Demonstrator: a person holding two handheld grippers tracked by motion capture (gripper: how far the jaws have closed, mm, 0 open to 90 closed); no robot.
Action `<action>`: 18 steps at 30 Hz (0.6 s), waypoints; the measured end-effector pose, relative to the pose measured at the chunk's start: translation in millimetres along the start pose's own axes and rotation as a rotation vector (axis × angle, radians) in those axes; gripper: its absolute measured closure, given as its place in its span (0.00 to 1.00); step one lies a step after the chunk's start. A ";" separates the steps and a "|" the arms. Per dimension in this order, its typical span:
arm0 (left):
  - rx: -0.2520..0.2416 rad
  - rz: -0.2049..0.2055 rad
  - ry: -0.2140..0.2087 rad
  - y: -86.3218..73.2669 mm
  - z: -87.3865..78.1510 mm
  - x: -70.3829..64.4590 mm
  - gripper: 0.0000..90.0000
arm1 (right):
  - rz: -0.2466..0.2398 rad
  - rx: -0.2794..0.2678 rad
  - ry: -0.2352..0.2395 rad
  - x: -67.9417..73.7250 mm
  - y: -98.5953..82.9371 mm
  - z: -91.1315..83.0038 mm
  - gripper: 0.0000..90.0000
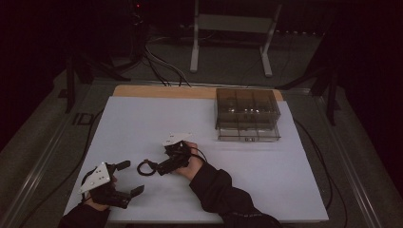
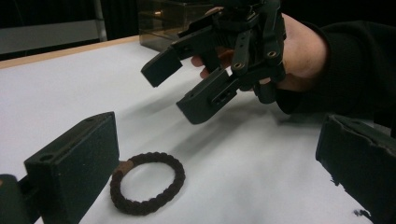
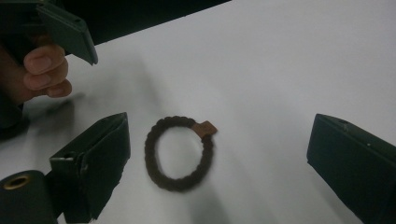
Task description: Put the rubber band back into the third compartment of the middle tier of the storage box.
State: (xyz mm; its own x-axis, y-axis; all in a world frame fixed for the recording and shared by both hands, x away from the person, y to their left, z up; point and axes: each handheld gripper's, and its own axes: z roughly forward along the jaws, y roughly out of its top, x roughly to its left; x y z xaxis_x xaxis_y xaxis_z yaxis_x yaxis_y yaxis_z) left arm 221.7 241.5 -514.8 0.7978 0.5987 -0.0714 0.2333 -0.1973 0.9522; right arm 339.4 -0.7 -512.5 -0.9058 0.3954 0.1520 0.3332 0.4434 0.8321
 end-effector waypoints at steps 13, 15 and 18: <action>-0.001 -0.004 -0.001 -0.3 -0.3 0.4 0.00 | 0.014 0.096 -0.021 3.0 1.0 18.1 0.45; 0.001 -0.002 -0.001 -0.5 -0.3 0.3 0.00 | 0.015 0.114 -0.026 4.1 0.4 21.5 0.50; 0.003 -0.003 0.000 -0.5 0.0 0.6 0.00 | 0.005 0.131 -0.034 5.6 0.1 25.1 0.56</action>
State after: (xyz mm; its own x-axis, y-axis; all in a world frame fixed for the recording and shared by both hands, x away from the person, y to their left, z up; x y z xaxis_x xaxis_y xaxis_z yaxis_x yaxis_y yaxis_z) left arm 222.0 241.9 -515.3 0.7972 0.5992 -0.0744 0.2374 -0.1978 0.9510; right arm 340.9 21.8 -524.9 -0.8952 0.4243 0.1360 0.3712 0.5415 0.7543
